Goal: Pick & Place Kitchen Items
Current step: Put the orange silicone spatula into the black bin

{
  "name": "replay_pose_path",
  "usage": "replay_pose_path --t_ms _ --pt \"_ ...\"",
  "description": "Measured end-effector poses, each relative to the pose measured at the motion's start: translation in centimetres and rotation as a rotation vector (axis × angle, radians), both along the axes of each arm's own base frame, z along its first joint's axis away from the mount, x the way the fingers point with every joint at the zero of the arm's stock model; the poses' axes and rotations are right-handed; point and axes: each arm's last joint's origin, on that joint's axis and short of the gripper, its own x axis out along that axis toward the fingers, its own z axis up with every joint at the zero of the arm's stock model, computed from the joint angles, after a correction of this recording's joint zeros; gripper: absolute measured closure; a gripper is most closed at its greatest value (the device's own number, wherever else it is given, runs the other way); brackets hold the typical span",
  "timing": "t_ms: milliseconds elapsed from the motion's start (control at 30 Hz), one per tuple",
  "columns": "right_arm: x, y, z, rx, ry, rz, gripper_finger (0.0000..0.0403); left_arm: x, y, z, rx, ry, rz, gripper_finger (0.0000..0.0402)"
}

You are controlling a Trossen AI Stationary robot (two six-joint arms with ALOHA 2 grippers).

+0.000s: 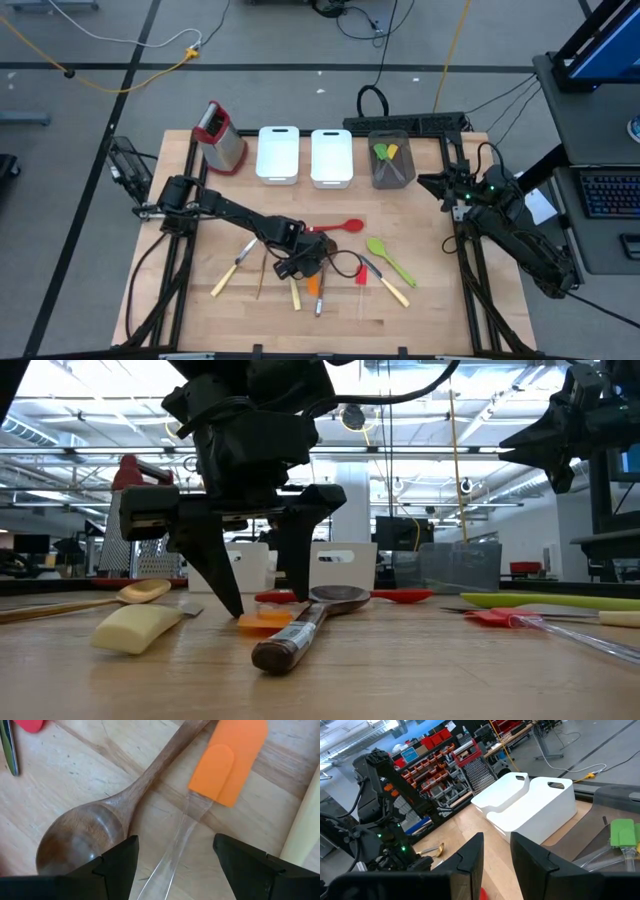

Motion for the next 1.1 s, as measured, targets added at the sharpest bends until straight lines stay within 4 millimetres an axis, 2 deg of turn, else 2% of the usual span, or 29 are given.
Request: replay_pose_path --t_ms 233,333,967,1100 --pt "0.0 0.0 0.0 0.000 0.000 0.000 0.0314 -0.1 0.0 -0.1 0.000 0.015 0.002 0.0129" --pt "0.0 0.0 0.0 0.000 0.000 0.000 0.0314 -0.2 0.1 -0.1 0.001 0.026 0.005 0.0144" --pt "0.0 0.0 0.0 0.019 -0.006 -0.002 0.0314 0.2 1.2 -0.1 -0.035 0.014 0.052 0.0380" --pt "0.0 0.0 0.0 0.025 -0.008 -0.002 0.0314 0.2 1.3 -0.1 -0.036 0.011 0.051 0.0390"
